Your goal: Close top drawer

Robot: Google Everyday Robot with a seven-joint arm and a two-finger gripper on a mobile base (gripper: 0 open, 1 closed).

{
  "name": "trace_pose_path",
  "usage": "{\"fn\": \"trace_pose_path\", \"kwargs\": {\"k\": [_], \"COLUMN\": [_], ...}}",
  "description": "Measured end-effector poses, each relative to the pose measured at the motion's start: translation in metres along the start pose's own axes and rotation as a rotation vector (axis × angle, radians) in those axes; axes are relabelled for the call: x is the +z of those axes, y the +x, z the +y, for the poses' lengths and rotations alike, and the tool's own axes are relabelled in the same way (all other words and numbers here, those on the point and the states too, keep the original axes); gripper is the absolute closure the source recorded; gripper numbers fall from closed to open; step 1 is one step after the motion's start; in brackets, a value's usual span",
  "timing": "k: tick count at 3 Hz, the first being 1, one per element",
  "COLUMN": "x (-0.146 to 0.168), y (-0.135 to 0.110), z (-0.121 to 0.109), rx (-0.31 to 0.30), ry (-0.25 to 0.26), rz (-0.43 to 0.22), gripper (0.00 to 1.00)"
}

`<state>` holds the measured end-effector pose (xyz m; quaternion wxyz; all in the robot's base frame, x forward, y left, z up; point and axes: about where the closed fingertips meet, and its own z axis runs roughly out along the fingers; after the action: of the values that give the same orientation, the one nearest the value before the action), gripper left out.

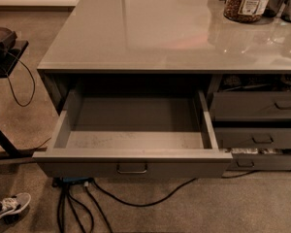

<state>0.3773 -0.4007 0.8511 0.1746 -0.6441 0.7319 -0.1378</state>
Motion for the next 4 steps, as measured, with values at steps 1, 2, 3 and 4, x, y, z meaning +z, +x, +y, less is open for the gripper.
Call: {"fn": "trace_pose_path", "kwargs": {"k": [1, 2, 3, 4], "x": [-0.001, 0.000, 0.000, -0.012], "y": [-0.001, -0.001, -0.037, -0.096], "z": [0.001, 0.001, 0.031, 0.092], "rx": [-0.070, -0.071, -0.176, -0.326], "ry": [0.002, 0.001, -0.061, -0.174], "rz": [-0.008, -0.006, -0.076, -0.190], "gripper": [0.00, 0.00, 0.00, 0.00]}}
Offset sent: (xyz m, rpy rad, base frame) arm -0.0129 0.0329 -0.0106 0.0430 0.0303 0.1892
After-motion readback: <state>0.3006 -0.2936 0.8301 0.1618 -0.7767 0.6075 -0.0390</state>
